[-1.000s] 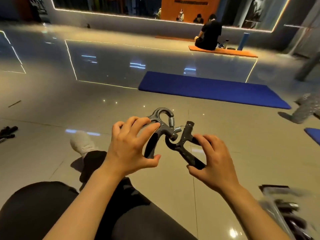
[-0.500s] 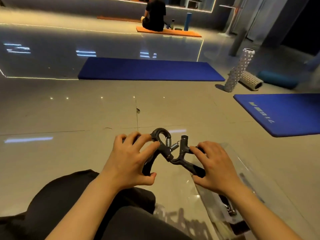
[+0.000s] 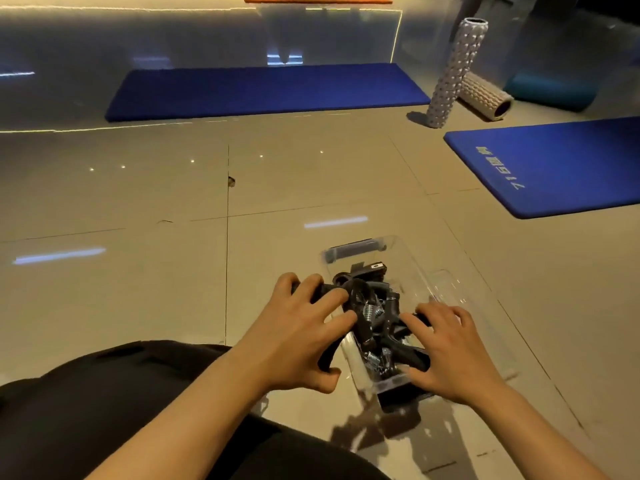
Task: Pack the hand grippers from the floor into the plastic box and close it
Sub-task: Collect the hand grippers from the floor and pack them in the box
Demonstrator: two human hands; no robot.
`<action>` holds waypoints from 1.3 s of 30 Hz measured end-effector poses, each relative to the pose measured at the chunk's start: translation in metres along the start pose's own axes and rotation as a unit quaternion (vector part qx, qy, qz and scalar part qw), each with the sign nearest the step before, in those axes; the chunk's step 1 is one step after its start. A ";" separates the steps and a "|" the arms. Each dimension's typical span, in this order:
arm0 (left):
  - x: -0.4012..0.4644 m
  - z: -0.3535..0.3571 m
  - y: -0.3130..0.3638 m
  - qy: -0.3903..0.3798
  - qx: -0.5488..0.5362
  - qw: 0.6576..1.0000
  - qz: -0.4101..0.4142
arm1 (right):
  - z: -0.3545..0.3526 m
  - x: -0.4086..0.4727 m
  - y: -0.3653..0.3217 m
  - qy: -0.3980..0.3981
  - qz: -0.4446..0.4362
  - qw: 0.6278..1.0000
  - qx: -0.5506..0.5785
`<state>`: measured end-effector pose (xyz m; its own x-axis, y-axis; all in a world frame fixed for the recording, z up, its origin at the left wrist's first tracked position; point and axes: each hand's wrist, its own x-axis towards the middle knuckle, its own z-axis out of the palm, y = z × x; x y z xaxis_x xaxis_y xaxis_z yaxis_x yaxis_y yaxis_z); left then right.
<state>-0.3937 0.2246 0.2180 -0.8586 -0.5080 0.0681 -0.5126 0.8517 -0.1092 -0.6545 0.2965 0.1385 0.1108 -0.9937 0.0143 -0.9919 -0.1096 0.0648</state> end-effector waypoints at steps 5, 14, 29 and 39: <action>0.060 0.038 0.016 -0.036 0.024 0.999 -0.011 | 0.027 -0.024 0.037 -0.034 0.041 0.997 0.051; 0.056 0.137 0.030 -0.073 -0.088 0.967 -0.228 | 0.058 -0.008 0.073 -0.083 0.042 0.992 0.085; 0.065 0.164 0.031 -0.168 -0.158 0.924 -0.303 | 0.087 0.051 0.057 -0.292 0.037 0.951 0.091; 0.059 0.171 0.035 -0.188 -0.201 0.899 -0.341 | 0.107 0.079 0.016 -0.288 0.044 0.957 0.002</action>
<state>-0.4622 0.2023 0.0490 -0.3240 -0.8726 -0.3656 -0.9426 0.2646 0.2037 -0.6683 0.2140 0.0337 -0.0255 -0.8459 -0.5327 -0.9961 -0.0234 0.0848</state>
